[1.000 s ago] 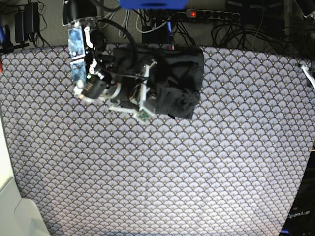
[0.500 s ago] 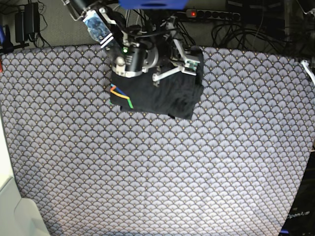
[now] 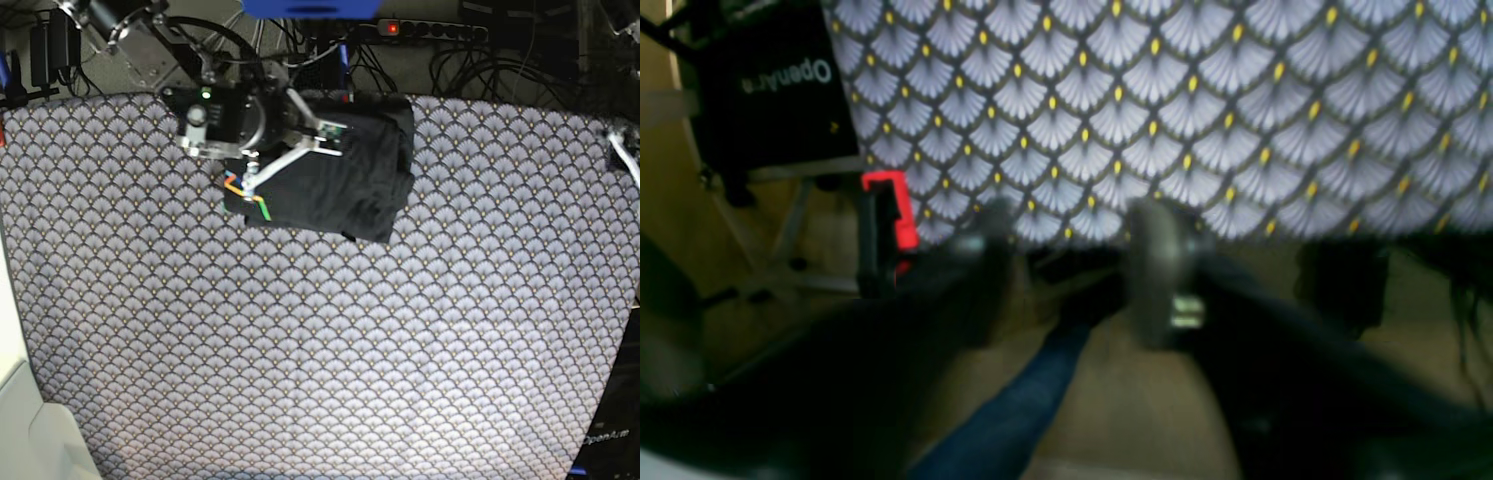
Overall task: Fold the T-shirt properly
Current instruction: 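Open the right gripper and pull it back from the stack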
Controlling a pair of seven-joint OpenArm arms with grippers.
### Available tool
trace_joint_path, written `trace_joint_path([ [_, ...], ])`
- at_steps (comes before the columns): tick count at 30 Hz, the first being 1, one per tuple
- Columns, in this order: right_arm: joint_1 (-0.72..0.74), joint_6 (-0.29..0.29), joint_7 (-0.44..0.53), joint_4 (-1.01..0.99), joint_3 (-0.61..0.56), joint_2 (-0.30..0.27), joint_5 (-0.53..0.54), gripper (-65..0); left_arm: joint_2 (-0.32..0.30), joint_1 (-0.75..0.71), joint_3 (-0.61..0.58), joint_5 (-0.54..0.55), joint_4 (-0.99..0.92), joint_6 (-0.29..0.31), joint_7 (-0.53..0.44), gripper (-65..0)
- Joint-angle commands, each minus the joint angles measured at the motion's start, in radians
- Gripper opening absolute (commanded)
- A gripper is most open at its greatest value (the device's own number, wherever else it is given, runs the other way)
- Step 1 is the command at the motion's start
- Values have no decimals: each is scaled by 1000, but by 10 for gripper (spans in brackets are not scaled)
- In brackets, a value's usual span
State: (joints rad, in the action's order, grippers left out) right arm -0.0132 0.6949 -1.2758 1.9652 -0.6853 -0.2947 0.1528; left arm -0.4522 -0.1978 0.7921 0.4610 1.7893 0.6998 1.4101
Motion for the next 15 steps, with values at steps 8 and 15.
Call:
trace_joint_path([
  [8, -18, 3, 40, 33, 312, 25, 6, -649, 77, 114, -50, 11, 68, -2, -14, -229],
  [15, 3, 3, 71, 32, 531, 62, 6, -648, 191, 136, -216, 11, 68, -2, -14, -229],
])
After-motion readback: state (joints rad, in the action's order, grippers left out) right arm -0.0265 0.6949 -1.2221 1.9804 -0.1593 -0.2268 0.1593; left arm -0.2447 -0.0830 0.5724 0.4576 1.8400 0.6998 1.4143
